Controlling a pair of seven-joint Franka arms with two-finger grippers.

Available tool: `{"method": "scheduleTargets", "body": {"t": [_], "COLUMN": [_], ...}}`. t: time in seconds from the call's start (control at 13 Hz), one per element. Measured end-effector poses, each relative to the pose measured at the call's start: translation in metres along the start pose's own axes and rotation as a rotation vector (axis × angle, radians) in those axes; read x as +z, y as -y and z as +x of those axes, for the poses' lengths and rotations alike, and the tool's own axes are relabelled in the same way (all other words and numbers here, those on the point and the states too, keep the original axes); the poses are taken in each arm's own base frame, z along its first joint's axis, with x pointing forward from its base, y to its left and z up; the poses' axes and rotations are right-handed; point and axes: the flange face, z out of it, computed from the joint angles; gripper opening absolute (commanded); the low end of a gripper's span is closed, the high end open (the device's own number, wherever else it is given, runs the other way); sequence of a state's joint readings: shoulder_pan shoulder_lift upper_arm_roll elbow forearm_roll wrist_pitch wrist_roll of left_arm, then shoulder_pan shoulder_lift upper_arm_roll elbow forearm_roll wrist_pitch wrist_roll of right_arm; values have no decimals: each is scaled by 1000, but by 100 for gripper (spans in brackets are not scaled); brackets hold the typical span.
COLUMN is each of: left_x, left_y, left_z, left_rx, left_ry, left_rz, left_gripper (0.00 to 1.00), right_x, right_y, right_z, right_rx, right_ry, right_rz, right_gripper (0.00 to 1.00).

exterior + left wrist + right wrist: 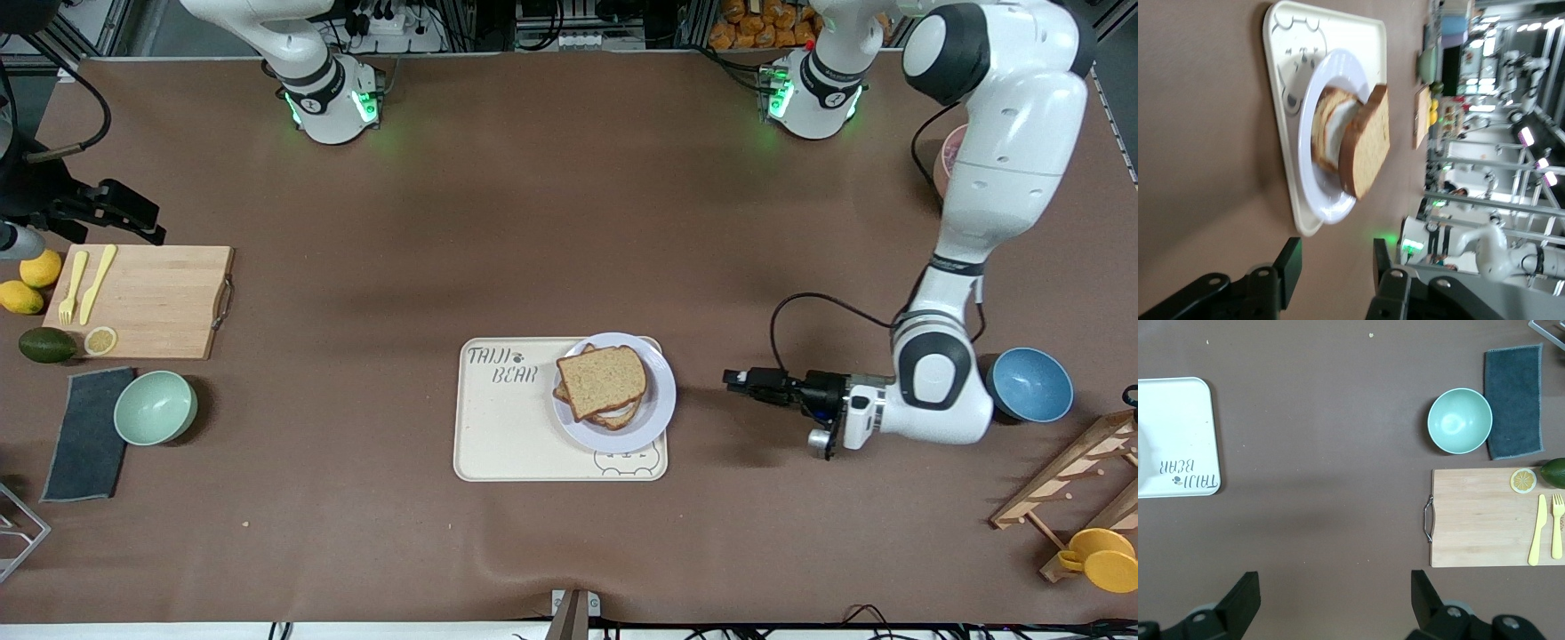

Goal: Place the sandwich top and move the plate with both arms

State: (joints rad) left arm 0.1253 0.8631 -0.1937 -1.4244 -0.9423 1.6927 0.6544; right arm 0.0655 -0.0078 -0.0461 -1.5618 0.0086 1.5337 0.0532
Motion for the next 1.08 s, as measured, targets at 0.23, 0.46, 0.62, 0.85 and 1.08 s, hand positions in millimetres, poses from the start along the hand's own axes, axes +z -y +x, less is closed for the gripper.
{"method": "scheduleTargets", "body": {"t": [0.23, 0.46, 0.62, 0.85, 1.08], "left_x": [-55, -102, -131, -165, -181], "left_y": [-41, -100, -148, -233, -303], "left_z": [-9, -22, -37, -70, -107], "left_rx": [-4, -19, -48, -116, -167], "left_ry": [30, 52, 61, 40, 24], "left_rz": [140, 311, 455, 645, 829], "left_gripper": [50, 48, 48, 51, 71], "right_x": [1, 3, 4, 5, 5], "right_y": [1, 2, 2, 2, 4], "right_z": [0, 2, 2, 3, 3], "right_rx": [-1, -3, -3, -4, -6], "right_ry": [2, 6, 7, 8, 9], "right_rz": [0, -1, -1, -1, -1], "right_gripper": [100, 100, 100, 100, 100]}}
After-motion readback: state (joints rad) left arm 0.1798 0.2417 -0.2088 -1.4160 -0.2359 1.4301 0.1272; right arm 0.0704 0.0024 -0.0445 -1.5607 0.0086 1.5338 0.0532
